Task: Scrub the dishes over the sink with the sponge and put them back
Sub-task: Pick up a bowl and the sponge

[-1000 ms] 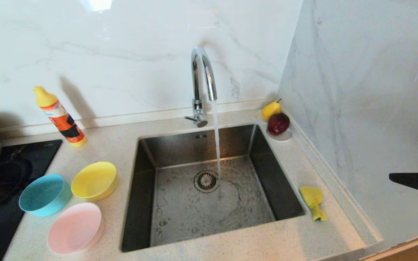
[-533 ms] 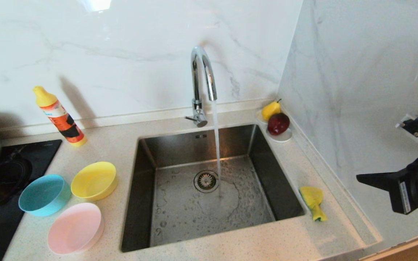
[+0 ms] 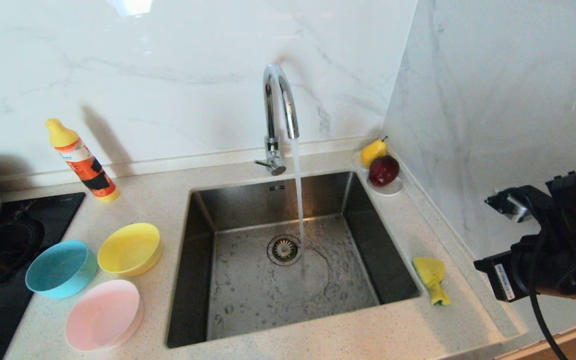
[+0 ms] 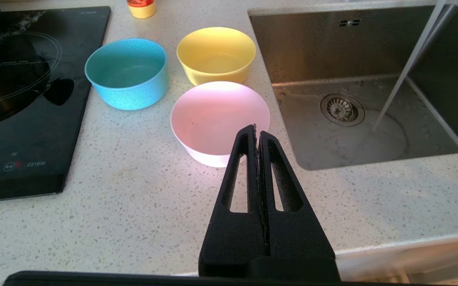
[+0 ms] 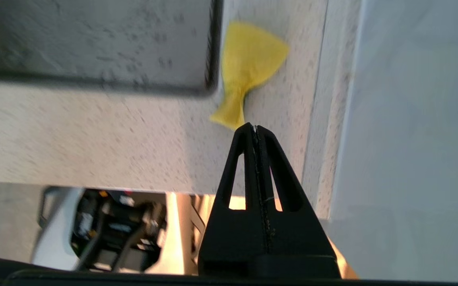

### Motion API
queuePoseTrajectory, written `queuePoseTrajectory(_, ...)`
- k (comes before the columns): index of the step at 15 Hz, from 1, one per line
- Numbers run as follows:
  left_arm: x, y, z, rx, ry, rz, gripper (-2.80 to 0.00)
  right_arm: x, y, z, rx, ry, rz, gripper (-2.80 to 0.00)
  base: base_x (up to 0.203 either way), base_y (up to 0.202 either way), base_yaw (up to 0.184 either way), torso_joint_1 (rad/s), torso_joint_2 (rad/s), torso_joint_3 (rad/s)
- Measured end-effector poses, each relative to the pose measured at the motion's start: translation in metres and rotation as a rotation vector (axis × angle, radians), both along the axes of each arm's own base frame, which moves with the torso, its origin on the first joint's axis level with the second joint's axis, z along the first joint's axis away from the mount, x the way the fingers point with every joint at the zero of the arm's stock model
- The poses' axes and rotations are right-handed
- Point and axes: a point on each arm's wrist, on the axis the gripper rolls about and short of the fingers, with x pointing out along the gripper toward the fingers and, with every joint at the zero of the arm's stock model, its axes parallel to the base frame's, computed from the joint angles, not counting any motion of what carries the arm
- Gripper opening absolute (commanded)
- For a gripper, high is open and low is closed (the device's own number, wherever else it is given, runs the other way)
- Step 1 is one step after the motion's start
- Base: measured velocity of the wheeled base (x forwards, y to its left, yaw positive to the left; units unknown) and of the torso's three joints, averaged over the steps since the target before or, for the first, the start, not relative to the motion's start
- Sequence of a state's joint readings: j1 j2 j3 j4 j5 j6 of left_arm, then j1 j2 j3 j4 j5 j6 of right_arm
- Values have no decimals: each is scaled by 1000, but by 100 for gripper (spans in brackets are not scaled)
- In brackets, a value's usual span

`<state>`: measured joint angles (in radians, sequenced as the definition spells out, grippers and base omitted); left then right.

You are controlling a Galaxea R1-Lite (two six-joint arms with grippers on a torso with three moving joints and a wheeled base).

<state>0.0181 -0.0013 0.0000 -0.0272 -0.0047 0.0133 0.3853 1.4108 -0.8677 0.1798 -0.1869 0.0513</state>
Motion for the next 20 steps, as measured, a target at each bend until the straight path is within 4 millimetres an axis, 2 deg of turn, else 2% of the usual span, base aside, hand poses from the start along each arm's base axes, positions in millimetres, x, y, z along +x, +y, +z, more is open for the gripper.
queuePoseTrajectory(1, 0, 0, 0, 0, 0, 0, -280, 0, 2, -4, -13, 12, 1, 0, 0, 0, 0, 0, 0, 0)
queuePoseTrajectory(8, 0, 0, 0, 0, 1, 0, -280, 0, 8, -32, -30, 97, -16, 0, 0, 0, 0, 0, 0, 0)
queuePoseTrajectory(15, 0, 0, 0, 0, 1, 1, -280, 12, 15, -63, -45, 141, -7, 0, 0, 0, 0, 0, 0, 0)
queuePoseTrajectory(20, 0, 0, 0, -1, 2, 0, -280, 23, 20, -77, -42, 138, -10, 0, 0, 0, 0, 0, 0, 0)
